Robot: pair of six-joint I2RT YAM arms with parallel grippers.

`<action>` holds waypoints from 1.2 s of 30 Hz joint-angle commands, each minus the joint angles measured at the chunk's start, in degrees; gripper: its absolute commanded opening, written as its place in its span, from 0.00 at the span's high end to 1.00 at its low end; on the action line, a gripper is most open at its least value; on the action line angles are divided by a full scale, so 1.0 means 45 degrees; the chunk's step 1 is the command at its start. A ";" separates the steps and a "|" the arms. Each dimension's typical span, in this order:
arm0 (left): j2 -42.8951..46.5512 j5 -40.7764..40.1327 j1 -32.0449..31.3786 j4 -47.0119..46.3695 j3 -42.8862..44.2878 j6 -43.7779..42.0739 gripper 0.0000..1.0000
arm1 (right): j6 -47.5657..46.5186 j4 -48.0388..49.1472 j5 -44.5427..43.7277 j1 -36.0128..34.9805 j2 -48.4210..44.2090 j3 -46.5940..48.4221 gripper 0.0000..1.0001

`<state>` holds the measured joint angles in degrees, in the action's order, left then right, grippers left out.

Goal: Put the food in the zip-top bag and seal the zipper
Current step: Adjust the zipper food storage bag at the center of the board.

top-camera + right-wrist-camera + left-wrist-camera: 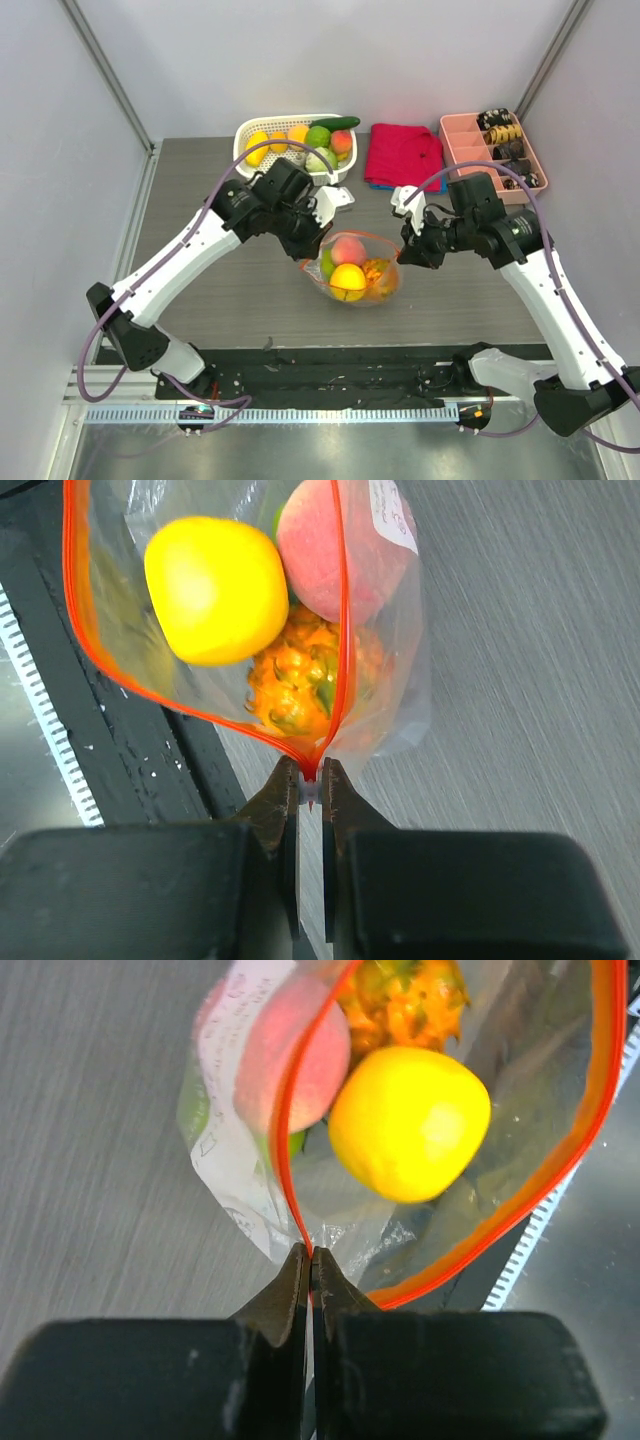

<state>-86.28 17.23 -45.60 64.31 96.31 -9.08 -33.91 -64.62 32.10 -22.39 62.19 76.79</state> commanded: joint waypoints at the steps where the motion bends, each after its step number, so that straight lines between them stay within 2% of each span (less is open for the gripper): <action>1: 0.0539 0.1153 0.0154 -0.0537 -0.0970 0.0003 1.00 | 0.0562 0.1213 0.0426 -0.0063 0.0144 -0.0306 0.99; 3: 0.0483 0.0840 0.0154 -0.0893 -0.1343 -0.0168 1.00 | 0.0796 0.1391 0.0523 -0.0082 0.0144 -0.0482 0.99; 4: 0.0385 0.0741 0.0231 -0.0797 -0.1151 -0.0324 0.88 | 0.0875 0.1507 0.0543 -0.0082 0.0163 -0.0619 0.99; 6: 0.0674 0.1829 0.0717 -0.1608 -0.0625 -0.0054 0.52 | 0.1128 0.1722 0.0582 -0.0063 0.0125 -0.0756 0.99; 7: 0.0948 0.2028 0.0720 -0.2312 -0.0680 0.0277 0.17 | 0.1168 0.1781 0.0621 -0.0063 0.0124 -0.0873 0.99; 8: 0.1357 0.2300 0.0701 -0.3305 -0.1125 0.0821 0.00 | 0.1207 0.1821 0.0679 -0.0063 0.0105 -0.0893 0.99; 10: 0.2315 0.2634 0.0526 -0.6234 -0.1848 0.1254 0.00 | 0.1305 0.1957 0.0719 -0.0063 0.0085 -0.0933 0.99; 13: 0.2436 0.2439 -0.0177 -0.8468 -0.2788 0.1413 0.00 | 0.1461 0.1977 0.0816 -0.0082 0.0027 -0.0894 0.99; 20: 0.0565 0.3181 -0.0783 -1.0308 -0.2695 0.0476 0.00 | 0.1871 0.2075 0.1051 -0.0063 -0.0403 -0.0933 0.99; 23: -0.0102 0.3629 -0.0803 -1.0656 -0.2516 0.0903 0.00 | 0.2047 0.2211 0.1109 -0.0063 -0.0636 -0.1049 0.99; 29: -0.0124 0.4002 -0.1017 -1.2610 -0.3687 0.1120 0.00 | 0.2067 0.2368 0.1246 -0.0063 -0.0852 -0.1264 0.99; 34: -0.0085 0.4606 -0.1077 -1.2866 -0.4233 -0.0400 0.00 | 0.1696 0.2212 0.1305 -0.0082 -0.1086 -0.1420 0.99; 35: -0.0026 0.5033 -0.1115 -1.2866 -0.4351 -0.1177 0.00 | 0.1657 0.2192 0.1305 -0.0063 -0.1125 -0.1440 0.99; 36: 0.0032 0.5192 -0.1135 -1.2828 -0.4468 -0.1494 0.04 | 0.1618 0.2211 0.1305 -0.0082 -0.1164 -0.1440 0.99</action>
<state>-88.53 34.85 -49.91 11.35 77.78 -8.05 -25.54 -57.12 36.25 -22.39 58.83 70.08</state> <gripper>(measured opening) 0.996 0.089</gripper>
